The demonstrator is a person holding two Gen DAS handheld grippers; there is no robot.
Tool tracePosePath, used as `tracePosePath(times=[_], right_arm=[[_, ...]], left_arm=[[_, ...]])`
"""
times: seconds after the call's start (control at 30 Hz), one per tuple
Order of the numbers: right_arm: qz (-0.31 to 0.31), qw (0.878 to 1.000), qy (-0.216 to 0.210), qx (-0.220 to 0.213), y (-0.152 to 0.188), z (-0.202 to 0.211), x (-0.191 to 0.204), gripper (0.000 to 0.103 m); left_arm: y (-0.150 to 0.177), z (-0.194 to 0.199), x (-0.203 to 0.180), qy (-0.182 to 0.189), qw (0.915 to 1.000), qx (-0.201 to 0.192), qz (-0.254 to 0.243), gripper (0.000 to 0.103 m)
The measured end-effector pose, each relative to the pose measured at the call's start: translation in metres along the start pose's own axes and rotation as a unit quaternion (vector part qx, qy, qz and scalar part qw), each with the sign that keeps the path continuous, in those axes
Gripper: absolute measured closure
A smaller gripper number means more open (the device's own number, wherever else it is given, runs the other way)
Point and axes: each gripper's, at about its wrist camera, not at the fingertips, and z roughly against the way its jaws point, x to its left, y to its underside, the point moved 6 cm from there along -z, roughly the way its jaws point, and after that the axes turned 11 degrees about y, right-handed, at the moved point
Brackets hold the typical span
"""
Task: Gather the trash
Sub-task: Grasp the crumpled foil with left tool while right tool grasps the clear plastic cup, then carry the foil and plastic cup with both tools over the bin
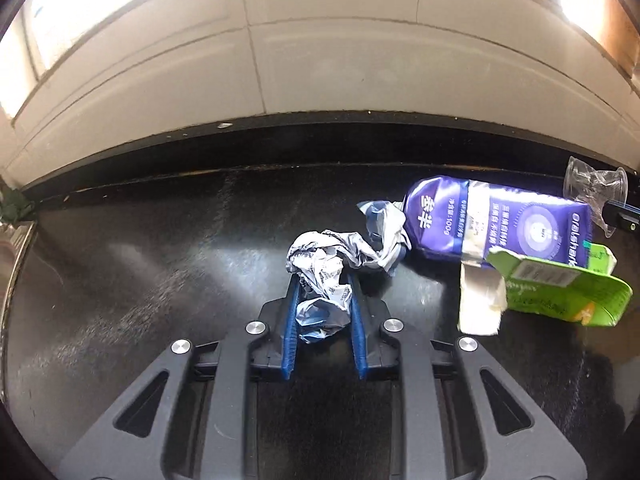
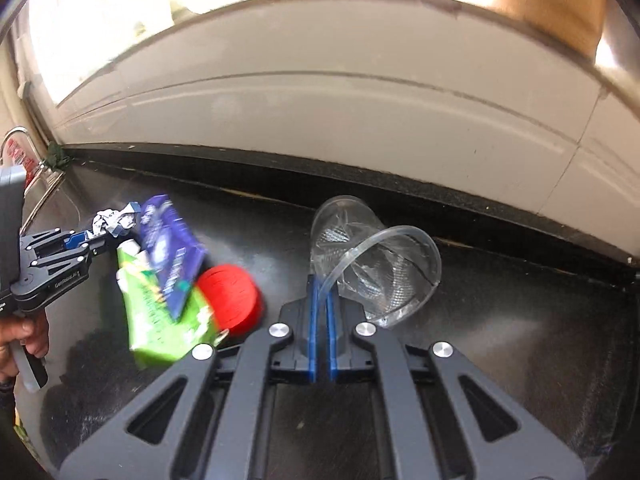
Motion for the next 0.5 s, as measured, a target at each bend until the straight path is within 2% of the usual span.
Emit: tracePosePath(times=[0.13,0.23,0.33,0.5], right_arm=[[0.000,1.000,0.004,-0.018,0.012,0.036,0.008,0.098],[0.001,1.000,0.007,-0.030,0.029,0.070,0.015,0.098],[0.002,0.999,0.013,-0.045,0.052,0.106,0.026,0.098],[-0.016,0.998,0.024,-0.061,0.103,0.157,0.033,0.098]], left_arm=[[0.016,0.042,0.000,-0.005,0.9998,-0.020,0.001,0.082],[0.037,0.071,-0.005,-0.001,0.9998,-0.019,0.001,0.082],[0.068,0.105,-0.015,-0.005,0.9997,-0.024,-0.008,0.082],[0.128,0.156,-0.038,0.008,0.9995,-0.029,-0.002,0.082]])
